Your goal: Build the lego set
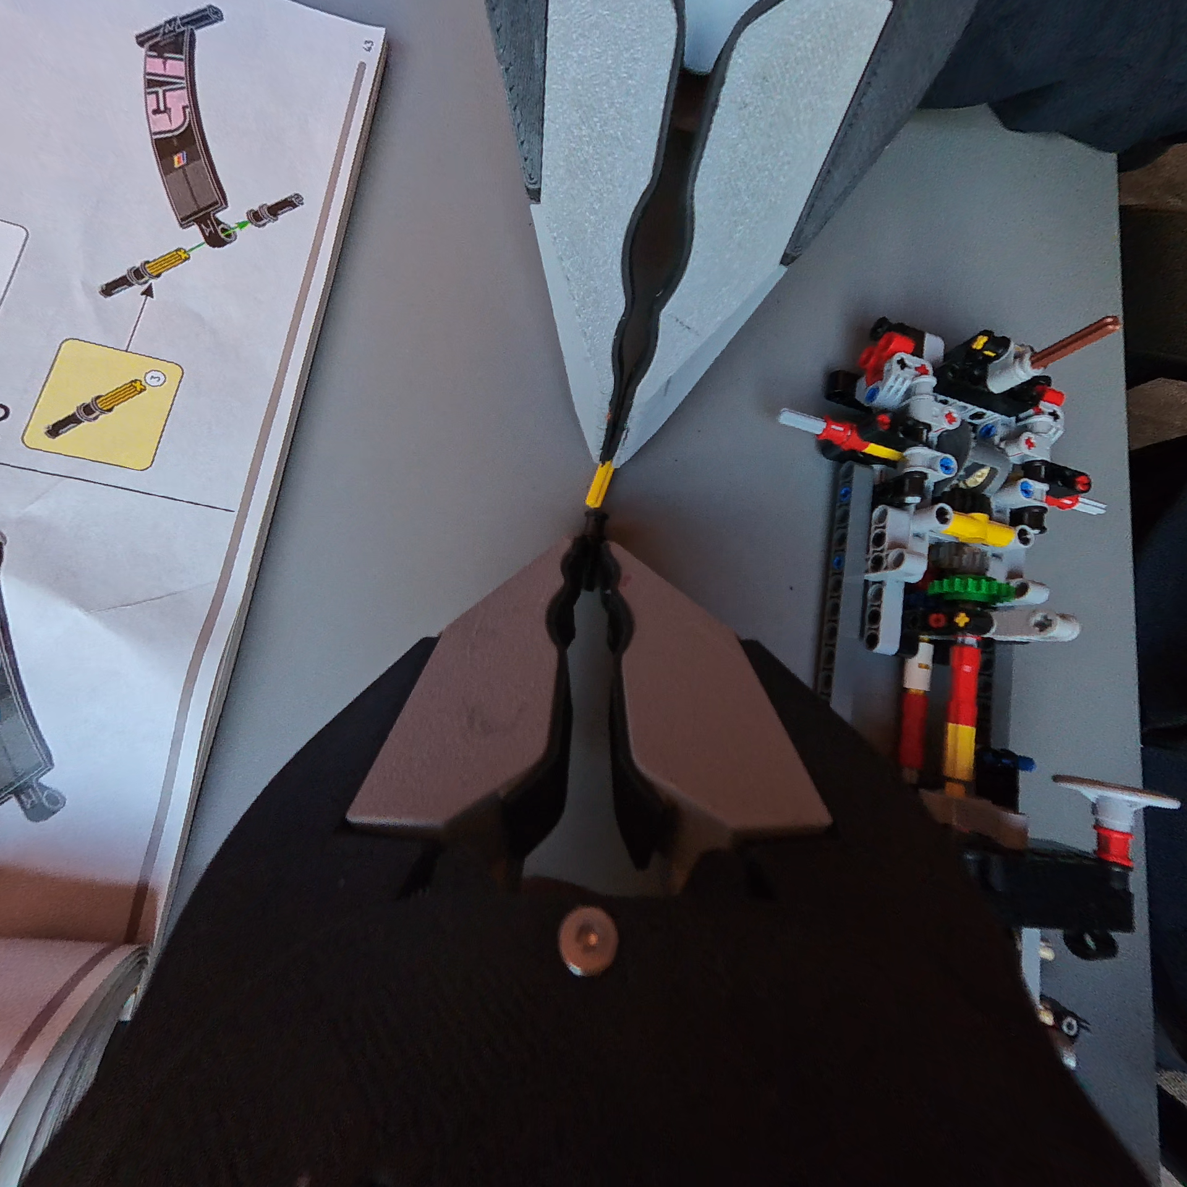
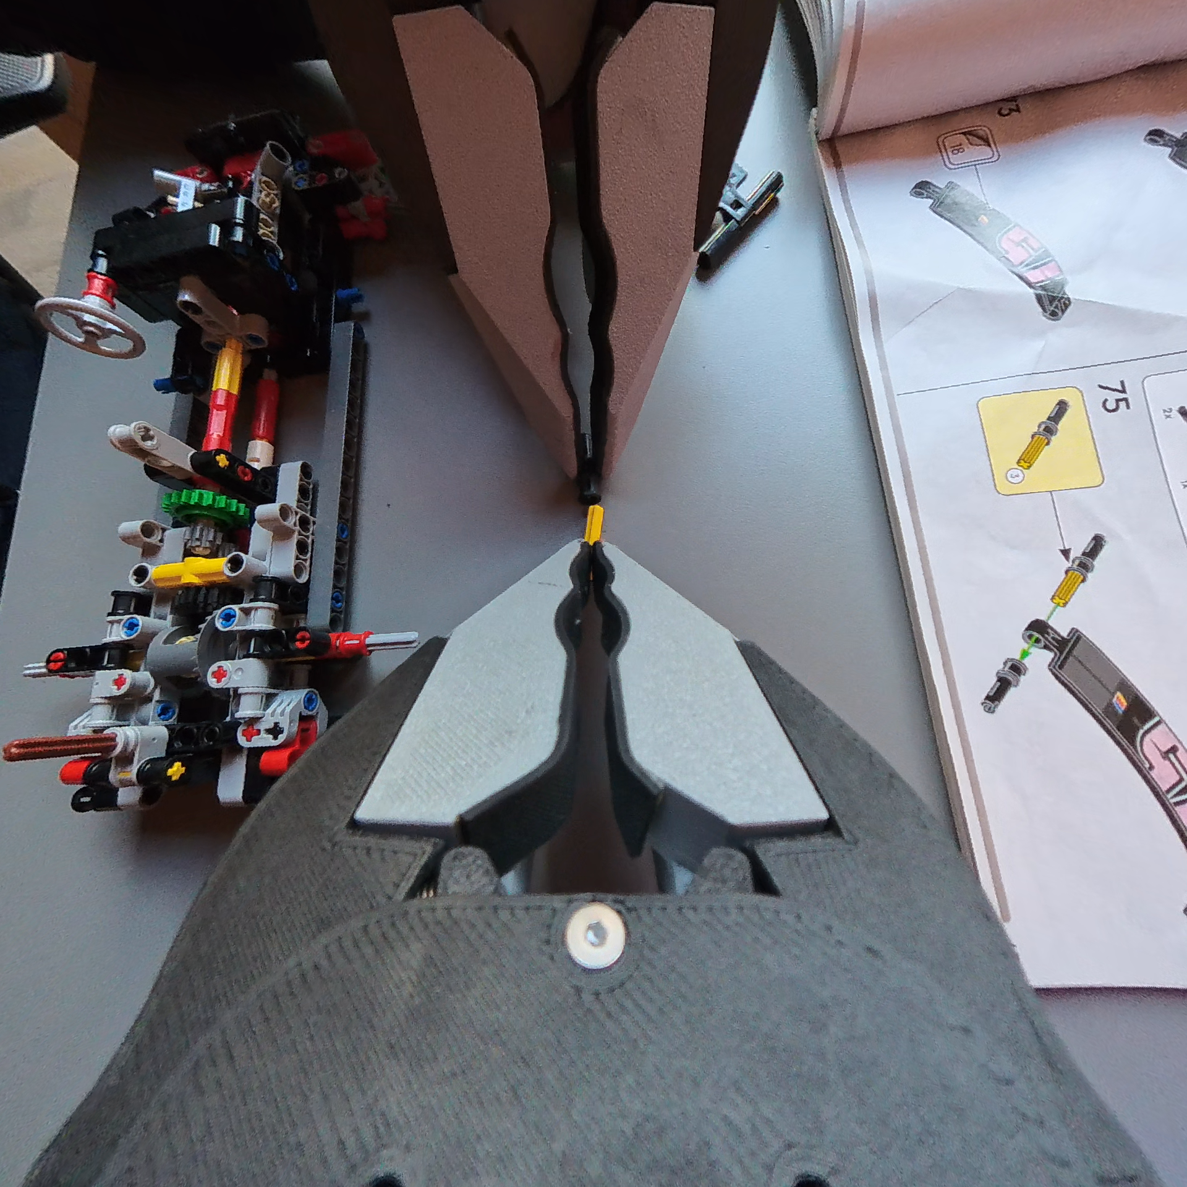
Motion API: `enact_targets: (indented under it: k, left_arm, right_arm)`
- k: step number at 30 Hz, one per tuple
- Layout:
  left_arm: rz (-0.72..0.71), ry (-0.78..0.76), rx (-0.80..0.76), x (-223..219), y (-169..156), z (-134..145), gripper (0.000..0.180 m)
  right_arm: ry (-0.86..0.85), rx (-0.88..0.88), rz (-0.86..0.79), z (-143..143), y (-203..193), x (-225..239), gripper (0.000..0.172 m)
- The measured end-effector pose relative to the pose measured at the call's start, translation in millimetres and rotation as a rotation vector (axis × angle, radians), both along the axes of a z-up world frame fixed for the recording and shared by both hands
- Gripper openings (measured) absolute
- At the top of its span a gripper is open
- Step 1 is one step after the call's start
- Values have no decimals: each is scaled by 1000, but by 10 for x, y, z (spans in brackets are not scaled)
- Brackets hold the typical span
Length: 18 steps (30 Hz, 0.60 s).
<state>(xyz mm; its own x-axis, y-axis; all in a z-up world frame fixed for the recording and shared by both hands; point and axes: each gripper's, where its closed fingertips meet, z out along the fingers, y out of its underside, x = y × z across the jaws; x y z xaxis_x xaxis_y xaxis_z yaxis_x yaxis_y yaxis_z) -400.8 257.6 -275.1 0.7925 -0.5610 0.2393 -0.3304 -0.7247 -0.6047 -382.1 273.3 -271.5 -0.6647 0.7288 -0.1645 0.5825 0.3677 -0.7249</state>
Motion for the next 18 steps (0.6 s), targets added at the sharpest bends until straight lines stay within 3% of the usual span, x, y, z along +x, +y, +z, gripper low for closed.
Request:
enact_targets:
  k: [18]
  left_arm:
    - [8,-27,-9,-3,-6,4,2]
  right_arm:
    - [13,15,10,10,34,24,2]
